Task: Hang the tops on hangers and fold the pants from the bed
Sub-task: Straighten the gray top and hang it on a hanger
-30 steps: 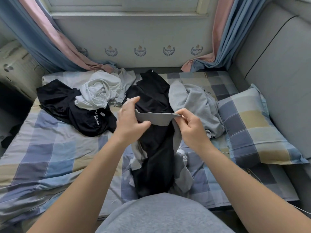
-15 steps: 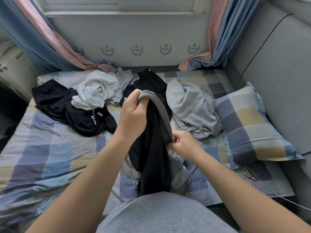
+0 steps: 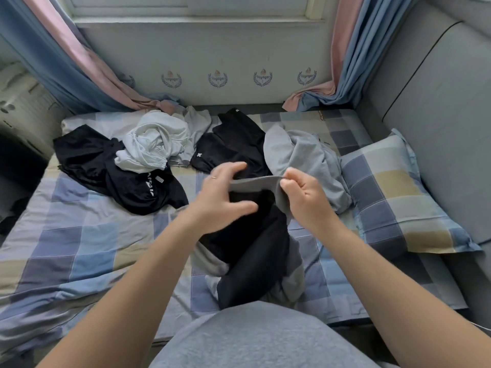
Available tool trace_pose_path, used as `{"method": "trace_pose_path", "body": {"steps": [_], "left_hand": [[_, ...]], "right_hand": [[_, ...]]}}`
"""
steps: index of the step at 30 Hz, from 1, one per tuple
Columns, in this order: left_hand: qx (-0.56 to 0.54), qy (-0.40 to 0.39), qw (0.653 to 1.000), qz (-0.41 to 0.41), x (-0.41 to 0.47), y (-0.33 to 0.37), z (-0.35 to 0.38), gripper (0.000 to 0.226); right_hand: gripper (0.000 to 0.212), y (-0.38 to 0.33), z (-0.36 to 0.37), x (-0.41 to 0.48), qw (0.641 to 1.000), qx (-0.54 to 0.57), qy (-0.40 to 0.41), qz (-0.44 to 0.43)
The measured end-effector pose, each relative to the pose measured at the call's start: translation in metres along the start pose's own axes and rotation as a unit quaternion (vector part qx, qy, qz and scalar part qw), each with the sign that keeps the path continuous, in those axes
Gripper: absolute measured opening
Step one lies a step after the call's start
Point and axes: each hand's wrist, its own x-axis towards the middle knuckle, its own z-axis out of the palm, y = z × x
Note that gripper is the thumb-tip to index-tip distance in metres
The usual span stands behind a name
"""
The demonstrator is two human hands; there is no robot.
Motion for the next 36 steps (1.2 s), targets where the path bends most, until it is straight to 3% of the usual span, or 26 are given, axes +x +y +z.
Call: {"method": "trace_pose_path", "body": {"steps": [1, 3, 6, 7, 9, 12, 14, 17, 20, 23, 27, 30, 32, 34, 36], "left_hand": [[-0.023, -0.053, 0.998, 0.031, -0.004, 0.007, 0.009, 0.09], [-0.098, -0.087, 0.989, 0.068, -0.007, 0.015, 0.027, 0.07], [-0.1, -0.003, 0.992, 0.075, -0.006, 0.015, 0.03, 0.015], [-0.096, 0.026, 0.993, 0.07, -0.005, 0.013, 0.027, 0.01], [-0.111, 0.058, 0.99, 0.062, -0.006, 0.014, 0.022, 0.017], [-0.145, 0.1, 0.982, 0.071, -0.009, 0.025, 0.015, 0.021], [-0.194, 0.133, 0.969, 0.073, -0.008, 0.03, 0.008, 0.019], [-0.229, 0.144, 0.959, 0.081, -0.007, 0.034, -0.006, 0.015], [-0.253, 0.159, 0.951, 0.082, -0.009, 0.039, -0.015, 0.017], [-0.272, 0.19, 0.941, 0.06, -0.01, 0.039, -0.022, 0.022], [-0.283, 0.214, 0.935, 0.03, -0.009, 0.028, -0.029, 0.021], [-0.215, 0.233, 0.948, -0.038, -0.005, 0.01, -0.03, 0.018], [-0.162, 0.202, 0.961, -0.099, -0.003, -0.002, -0.03, 0.006], [-0.087, 0.129, 0.979, -0.129, -0.004, -0.011, -0.027, 0.041], [-0.009, 0.039, 0.995, -0.086, -0.006, -0.011, -0.018, 0.076]], "right_hand": [[0.03, -0.009, 0.002, 0.002, 1.0, 0.002, -0.008, -0.018], [0.036, -0.022, 0.007, 0.005, 0.999, 0.001, -0.029, -0.045], [0.031, -0.024, 0.01, 0.005, 0.997, -0.022, -0.037, -0.059], [0.029, -0.021, 0.009, 0.004, 0.997, -0.023, -0.04, -0.059], [0.022, -0.013, 0.008, 0.001, 0.997, -0.022, -0.059, -0.053], [0.033, -0.001, 0.011, -0.005, 0.993, -0.022, -0.11, -0.028], [0.021, 0.013, 0.016, -0.01, 0.99, -0.067, -0.123, -0.003], [0.032, 0.042, 0.031, -0.02, 0.981, -0.142, -0.122, 0.049], [0.039, 0.072, 0.045, -0.025, 0.956, -0.207, -0.171, 0.114], [0.027, 0.102, 0.045, -0.031, 0.928, -0.251, -0.212, 0.178], [0.023, 0.123, 0.033, -0.036, 0.946, -0.206, -0.158, 0.194], [0.026, 0.108, 0.023, -0.025, 0.971, -0.164, -0.074, 0.156], [0.033, 0.085, 0.02, -0.018, 0.987, -0.104, -0.039, 0.116], [0.034, 0.053, 0.018, -0.01, 0.996, -0.049, -0.026, 0.068], [0.033, 0.017, 0.017, -0.001, 1.0, -0.014, -0.02, 0.013]]}}
